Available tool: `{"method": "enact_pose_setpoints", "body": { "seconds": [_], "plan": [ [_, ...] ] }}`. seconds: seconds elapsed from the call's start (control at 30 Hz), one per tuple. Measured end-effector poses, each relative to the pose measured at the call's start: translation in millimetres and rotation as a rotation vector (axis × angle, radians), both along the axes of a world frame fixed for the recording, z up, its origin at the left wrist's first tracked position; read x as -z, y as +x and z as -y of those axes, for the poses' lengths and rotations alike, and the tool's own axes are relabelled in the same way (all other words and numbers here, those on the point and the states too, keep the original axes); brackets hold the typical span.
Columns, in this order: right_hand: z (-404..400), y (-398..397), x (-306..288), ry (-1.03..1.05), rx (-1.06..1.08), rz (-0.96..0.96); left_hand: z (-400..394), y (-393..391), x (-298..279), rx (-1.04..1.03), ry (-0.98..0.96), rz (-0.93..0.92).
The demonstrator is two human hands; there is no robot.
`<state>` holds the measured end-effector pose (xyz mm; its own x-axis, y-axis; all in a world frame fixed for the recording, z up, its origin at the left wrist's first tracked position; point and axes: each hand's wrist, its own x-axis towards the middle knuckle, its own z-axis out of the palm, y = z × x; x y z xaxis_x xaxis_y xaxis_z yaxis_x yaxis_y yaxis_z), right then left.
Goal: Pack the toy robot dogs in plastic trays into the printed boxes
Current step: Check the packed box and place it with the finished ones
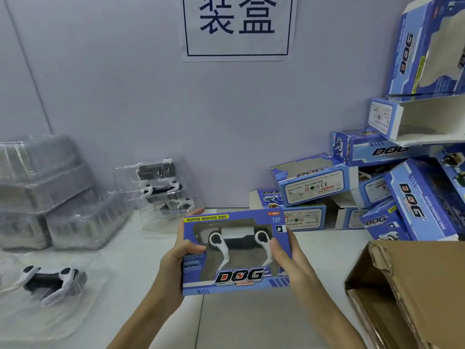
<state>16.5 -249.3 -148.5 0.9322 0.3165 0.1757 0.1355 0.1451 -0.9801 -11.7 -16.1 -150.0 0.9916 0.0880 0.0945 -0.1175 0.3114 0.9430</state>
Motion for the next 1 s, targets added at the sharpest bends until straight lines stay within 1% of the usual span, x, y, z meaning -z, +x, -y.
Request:
{"method": "enact_pose_setpoints", "body": {
  "seconds": [0.2, 0.4, 0.5, 0.57, 0.63, 0.7, 0.8, 0.9, 1.0],
  "plan": [
    [4, -2, -5, 0.040, -0.118, -0.119, -13, -1, -17, 0.007, 0.016, 0.082],
    [14, 2, -19, -0.125, -0.168, -0.079, -22, -2, -25, -0.005, 0.049, 0.127],
    [17, 1, -22, -0.225, -0.147, -0.070, -24, -1, -21, 0.047, 0.035, 0.126],
    [19, 2, -23, -0.224, -0.125, -0.062, -23, -1, -16, 0.079, 0.034, 0.128],
    [21, 3, -25, -0.183, -0.068, -0.054, -19, 0, -12, 0.079, 0.019, 0.109],
    [24, 2, -28, -0.130, -0.021, -0.040, -15, 3, -7, 0.016, -0.017, 0.096],
    [27, 0, -35, -0.006, 0.084, 0.030, -14, 10, -7, -0.105, -0.003, 0.165],
    [28, -4, -44, 0.219, 0.267, 0.090, -20, 13, -13, -0.228, -0.030, 0.151],
    [38, -13, -50, 0.488, 0.467, 0.076, -26, 12, -13, -0.253, 0.007, 0.103]
  ]
}}
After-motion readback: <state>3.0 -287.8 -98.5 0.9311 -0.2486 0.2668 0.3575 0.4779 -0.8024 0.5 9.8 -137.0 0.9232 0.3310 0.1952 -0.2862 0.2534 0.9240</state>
